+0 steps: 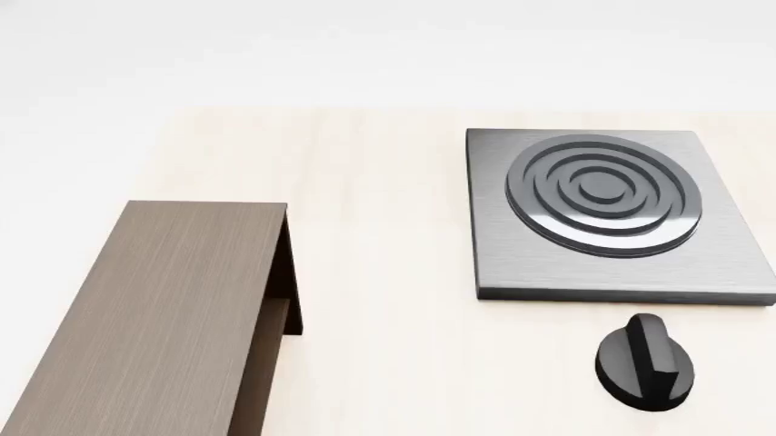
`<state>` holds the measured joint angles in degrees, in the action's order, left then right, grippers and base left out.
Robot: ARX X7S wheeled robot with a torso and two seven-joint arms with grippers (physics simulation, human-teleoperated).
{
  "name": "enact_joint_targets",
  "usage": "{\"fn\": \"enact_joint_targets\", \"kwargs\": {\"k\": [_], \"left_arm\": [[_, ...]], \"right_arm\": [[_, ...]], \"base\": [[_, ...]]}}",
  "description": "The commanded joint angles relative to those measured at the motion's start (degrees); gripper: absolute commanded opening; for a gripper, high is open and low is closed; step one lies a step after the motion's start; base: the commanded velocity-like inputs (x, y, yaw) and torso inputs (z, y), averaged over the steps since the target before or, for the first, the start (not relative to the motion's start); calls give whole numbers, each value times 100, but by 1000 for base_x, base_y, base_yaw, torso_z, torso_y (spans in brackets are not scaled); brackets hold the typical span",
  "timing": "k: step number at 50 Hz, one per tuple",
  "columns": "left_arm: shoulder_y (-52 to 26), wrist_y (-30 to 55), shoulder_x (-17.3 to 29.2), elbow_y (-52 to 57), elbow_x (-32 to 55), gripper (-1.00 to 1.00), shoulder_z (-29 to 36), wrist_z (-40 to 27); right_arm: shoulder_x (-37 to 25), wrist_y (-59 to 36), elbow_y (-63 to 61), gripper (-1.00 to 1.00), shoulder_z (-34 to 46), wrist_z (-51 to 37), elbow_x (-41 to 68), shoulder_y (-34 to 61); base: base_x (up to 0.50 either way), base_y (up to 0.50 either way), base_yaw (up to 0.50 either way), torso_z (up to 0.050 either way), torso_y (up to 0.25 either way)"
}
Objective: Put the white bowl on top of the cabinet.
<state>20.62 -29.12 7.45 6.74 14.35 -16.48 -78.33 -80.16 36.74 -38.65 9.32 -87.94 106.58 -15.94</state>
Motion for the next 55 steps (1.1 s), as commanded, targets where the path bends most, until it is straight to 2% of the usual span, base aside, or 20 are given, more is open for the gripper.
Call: {"fn": "enact_joint_targets", "kwargs": {"k": [1, 7, 12, 19, 36, 48, 55], "left_arm": [[5, -3, 2, 0, 6, 100, 1, 2], [1, 2, 3, 0, 5, 100, 3, 0], [4, -10, 3, -12, 19, 100, 2, 6], [4, -10, 0, -11, 16, 100, 3, 3], [-11, 15, 8, -11, -12, 100, 16, -3], [-6, 23, 11, -4, -19, 100, 15, -7], [-13, 27, 17, -11, -17, 100, 17, -2]], "right_arm": [[93, -356, 175, 100, 183, -51, 120, 538], [67, -619, 278, 100, 328, -160, 217, 951], [32, -662, 372, 100, 765, -178, 294, 1469], [-83, -434, 508, 100, 845, -63, 396, 1366], [332, -1291, 1089, 100, 1187, -150, 493, 2340], [452, -1603, 1489, 100, 2119, -183, 560, 3424], [608, -1949, 1978, 100, 2264, -73, 745, 3804]], "base": [[0, 0, 0, 0, 0], [0, 0, 0, 0, 0], [0, 0, 0, 0, 0], [0, 0, 0, 0, 0], [0, 0, 0, 0, 0], [0, 0, 0, 0, 0], [0, 0, 0, 0, 0]]}}
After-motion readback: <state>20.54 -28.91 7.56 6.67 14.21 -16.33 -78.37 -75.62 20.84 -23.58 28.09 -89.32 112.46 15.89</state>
